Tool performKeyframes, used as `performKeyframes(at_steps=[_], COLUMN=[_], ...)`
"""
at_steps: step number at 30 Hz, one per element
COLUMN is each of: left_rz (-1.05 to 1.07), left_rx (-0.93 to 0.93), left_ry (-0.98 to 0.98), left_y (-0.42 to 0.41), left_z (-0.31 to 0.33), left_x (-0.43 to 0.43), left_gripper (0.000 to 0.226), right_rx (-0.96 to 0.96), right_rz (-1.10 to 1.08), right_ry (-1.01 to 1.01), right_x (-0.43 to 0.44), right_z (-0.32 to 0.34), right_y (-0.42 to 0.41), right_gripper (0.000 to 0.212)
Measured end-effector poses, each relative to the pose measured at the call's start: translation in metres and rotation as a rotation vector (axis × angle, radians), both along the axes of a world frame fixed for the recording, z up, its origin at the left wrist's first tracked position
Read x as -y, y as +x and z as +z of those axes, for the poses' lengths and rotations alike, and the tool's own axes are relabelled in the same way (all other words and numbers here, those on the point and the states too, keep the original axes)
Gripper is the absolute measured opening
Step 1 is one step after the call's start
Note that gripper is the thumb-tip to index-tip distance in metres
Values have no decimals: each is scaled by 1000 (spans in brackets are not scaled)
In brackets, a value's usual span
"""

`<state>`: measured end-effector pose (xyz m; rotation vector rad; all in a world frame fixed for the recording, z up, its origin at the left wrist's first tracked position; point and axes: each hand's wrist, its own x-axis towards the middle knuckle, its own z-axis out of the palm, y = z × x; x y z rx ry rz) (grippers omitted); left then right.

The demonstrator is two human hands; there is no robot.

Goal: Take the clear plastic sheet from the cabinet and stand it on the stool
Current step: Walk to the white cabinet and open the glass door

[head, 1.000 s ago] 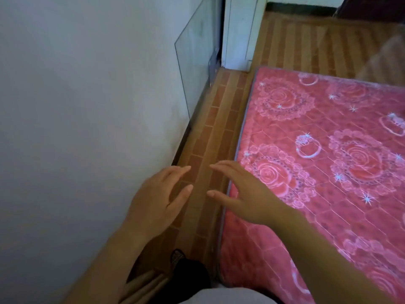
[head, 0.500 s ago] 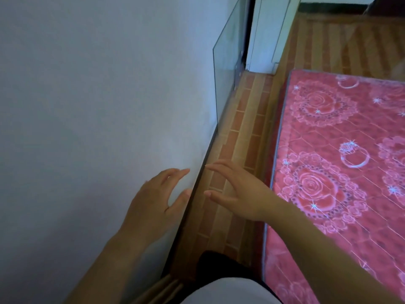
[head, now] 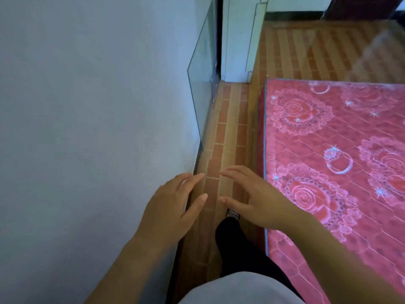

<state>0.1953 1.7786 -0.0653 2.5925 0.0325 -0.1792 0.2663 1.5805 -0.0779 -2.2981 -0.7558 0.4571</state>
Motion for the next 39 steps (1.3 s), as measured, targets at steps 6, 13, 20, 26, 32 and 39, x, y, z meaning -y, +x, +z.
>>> performKeyframes(at_steps=[6, 13, 20, 26, 32, 39], left_rz=[-166, -358, -349, -317, -353, -420], left_rx=[-20, 96, 75, 34, 65, 74], left_ry=[-7, 4, -33, -68, -58, -11], left_y=[149, 335, 444, 540, 666, 815], left_z=[-8, 4, 6, -2, -11, 1], left_x=[41, 96, 105, 91, 67, 35], left_gripper=[61, 56, 59, 66, 59, 60], right_rx=[16, 70, 60, 19, 47, -13], right_rz=[-185, -325, -345, -361, -387, -393], right_ry=[-8, -27, -21, 36, -4, -71], right_x=[46, 102, 115, 103, 78, 49], right_z=[0, 18, 17, 9, 2, 14], right_y=[110, 254, 357, 455, 580, 728], right_gripper=[66, 61, 64, 65, 63, 72])
